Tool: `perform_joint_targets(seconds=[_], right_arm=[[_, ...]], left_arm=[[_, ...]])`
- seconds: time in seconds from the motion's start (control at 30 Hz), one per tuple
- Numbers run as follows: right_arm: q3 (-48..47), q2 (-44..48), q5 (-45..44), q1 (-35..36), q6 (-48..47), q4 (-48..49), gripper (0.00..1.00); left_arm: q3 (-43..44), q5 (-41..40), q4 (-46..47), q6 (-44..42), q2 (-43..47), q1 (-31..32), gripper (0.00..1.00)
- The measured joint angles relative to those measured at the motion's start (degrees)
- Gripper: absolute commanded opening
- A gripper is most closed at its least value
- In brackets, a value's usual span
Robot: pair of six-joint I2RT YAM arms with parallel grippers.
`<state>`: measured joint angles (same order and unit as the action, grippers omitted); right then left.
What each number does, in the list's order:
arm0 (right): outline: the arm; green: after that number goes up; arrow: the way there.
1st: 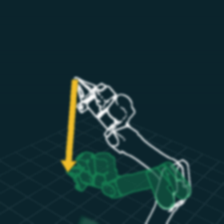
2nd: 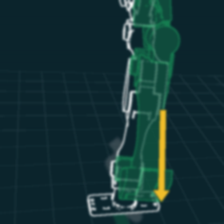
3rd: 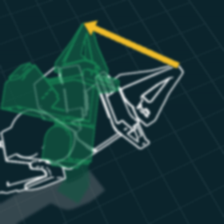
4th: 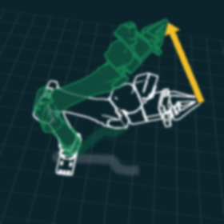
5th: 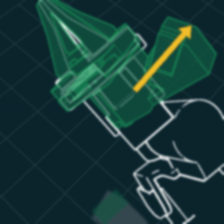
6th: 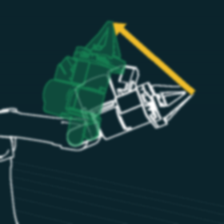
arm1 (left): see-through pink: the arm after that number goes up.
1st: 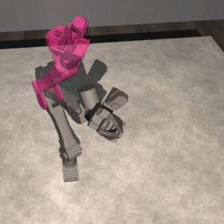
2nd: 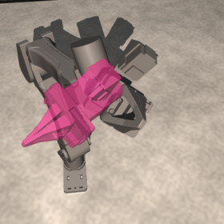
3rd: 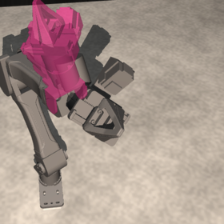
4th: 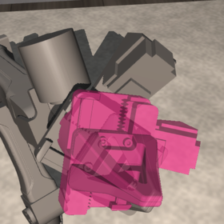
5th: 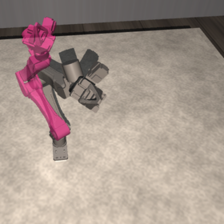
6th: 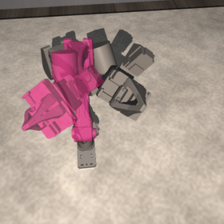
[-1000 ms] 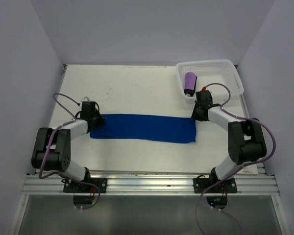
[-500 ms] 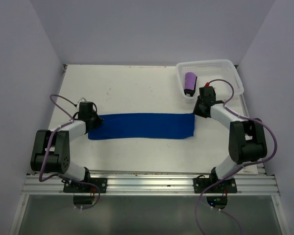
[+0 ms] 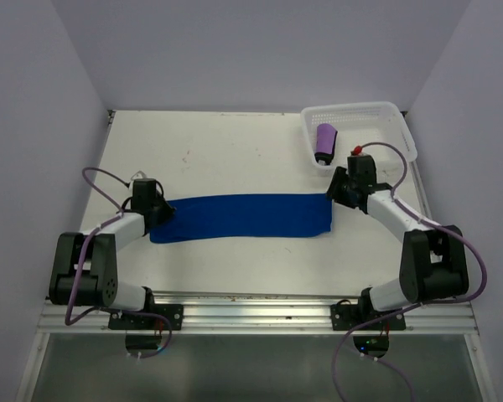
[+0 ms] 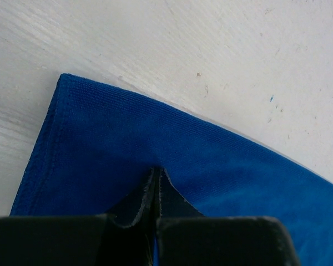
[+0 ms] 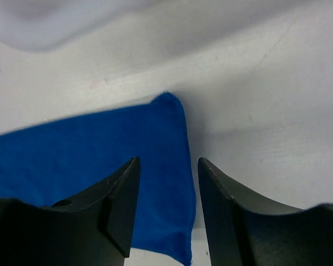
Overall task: Roll the towels
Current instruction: Fold the towel
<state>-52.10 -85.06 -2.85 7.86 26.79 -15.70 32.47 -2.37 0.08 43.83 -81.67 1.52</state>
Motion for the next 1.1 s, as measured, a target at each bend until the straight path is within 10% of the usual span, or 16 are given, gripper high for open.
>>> perform_joint_targets(seconds=[0.67, 0.97, 1.1], right_arm=[[13.05, 1.81, 7.74, 2.03, 2.8, 3.63, 0.46], [13.38, 0.68, 6.91, 3.76, 3.78, 5.07, 0.01], [12.41, 0.59, 6.14, 3.91, 3.67, 2.91, 0.0]], left_arm=[[5.51, 0.04, -7.63, -0.55, 9.05, -0.02, 0.16], [8.41, -1.07, -11.63, -2.91, 11.98, -0.15, 0.32], [9.49, -1.05, -13.27, -3.58, 13.27, -0.59, 0.35]])
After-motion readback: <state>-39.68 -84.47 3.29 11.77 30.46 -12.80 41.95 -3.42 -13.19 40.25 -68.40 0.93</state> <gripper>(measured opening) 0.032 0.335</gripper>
